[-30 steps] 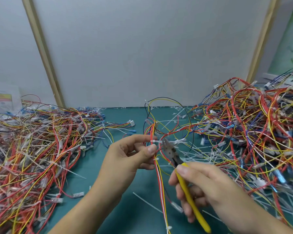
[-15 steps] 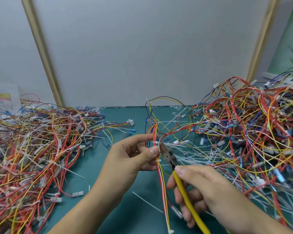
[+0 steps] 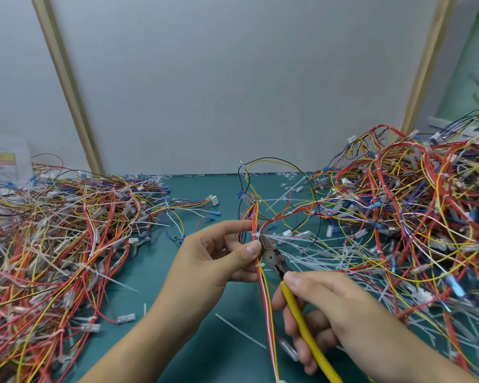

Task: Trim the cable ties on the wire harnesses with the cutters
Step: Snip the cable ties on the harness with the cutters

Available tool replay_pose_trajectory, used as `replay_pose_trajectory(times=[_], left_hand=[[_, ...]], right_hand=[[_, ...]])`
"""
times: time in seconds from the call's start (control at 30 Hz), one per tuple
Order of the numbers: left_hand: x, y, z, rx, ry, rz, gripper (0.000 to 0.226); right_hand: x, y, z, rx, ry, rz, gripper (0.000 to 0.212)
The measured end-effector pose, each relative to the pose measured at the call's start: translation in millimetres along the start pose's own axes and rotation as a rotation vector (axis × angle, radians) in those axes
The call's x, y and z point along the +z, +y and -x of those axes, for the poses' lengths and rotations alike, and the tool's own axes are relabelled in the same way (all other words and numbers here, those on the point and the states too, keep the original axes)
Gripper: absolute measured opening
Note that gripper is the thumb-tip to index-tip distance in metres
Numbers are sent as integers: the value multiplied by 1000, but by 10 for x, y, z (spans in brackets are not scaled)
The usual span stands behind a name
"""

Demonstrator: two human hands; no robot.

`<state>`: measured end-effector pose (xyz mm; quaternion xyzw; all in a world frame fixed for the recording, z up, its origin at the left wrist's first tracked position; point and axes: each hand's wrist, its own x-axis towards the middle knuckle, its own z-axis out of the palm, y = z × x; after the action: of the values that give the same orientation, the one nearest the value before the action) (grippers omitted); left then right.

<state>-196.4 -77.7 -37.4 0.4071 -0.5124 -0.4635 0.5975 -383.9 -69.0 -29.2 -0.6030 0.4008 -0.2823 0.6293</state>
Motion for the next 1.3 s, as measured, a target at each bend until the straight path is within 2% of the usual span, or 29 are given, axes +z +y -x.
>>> replay_pose_trajectory(times=[0.33, 0.6, 0.77, 0.9, 0.97, 1.07, 1.13, 1.2, 1.3], left_hand=[[1, -7, 3, 6, -3, -17, 29], [17, -4, 7, -8, 10, -30, 31], [14, 0, 8, -19, 25, -38, 35], [35, -5, 25, -57, -57, -54, 29], [32, -1, 37, 36, -40, -196, 13], [-94, -31, -17, 298, 277, -539, 23], [-168, -30, -75, 287, 363, -553, 19], [-175, -83, -108, 179, 291, -611, 10], [-146, -211, -122, 40, 98, -697, 6]], right_hand=[[-7, -1, -5, -9, 9, 24, 45], [-27, -9, 37, -45, 54, 45, 52], [-52, -29, 20, -174, 140, -68, 38], [-72, 17, -14, -228, 246, -72, 27], [-75, 44, -31, -209, 276, -50, 25], [-97, 63, -34, -193, 308, -52, 29], [-106, 62, -29, -198, 320, -67, 25], [-107, 65, -23, -208, 324, -74, 25], [-121, 67, -35, -247, 329, -67, 8]])
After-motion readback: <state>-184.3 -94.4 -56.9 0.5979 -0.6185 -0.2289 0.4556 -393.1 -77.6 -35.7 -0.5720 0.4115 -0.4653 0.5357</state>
